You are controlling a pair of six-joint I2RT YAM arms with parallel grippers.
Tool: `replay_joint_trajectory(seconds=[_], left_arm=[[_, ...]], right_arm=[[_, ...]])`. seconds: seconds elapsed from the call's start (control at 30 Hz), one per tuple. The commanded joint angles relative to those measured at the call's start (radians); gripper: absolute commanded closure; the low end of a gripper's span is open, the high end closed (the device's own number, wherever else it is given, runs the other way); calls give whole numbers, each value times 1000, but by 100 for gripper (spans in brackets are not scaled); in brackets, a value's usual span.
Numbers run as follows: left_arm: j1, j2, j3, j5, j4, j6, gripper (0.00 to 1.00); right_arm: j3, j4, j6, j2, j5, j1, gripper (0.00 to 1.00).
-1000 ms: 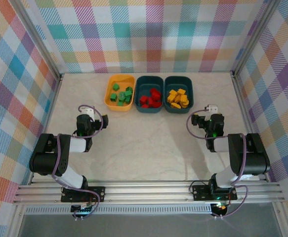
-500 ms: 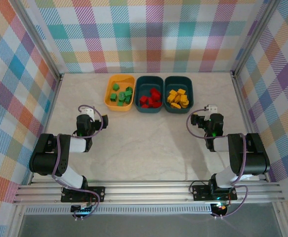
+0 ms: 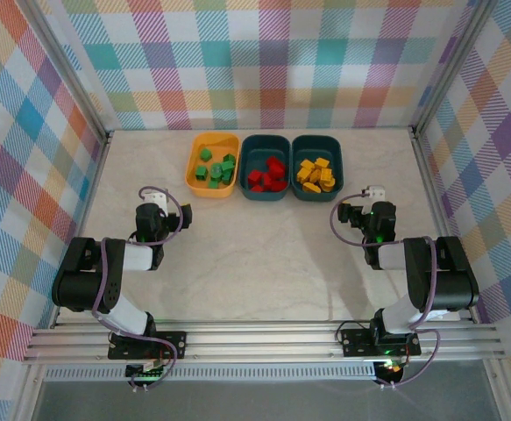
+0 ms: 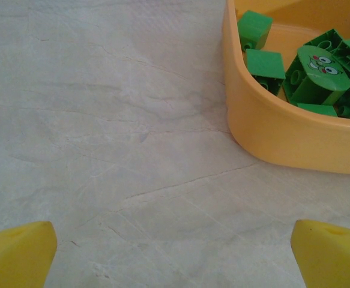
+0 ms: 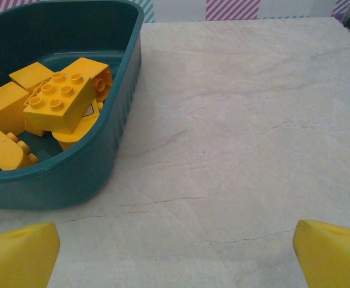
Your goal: Sort the legos into containers by color
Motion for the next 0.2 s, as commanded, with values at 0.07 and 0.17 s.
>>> replay_joint_trajectory(seconds=[0.07,0.17], left_arm=[[-4,-3,11,-6,-4,15,0],[-5,-6,8,-7,1,17,0]], right_arm=[[10,9,8,-12,-10,0,0],[9,9,8,-12,-12,-1,0]])
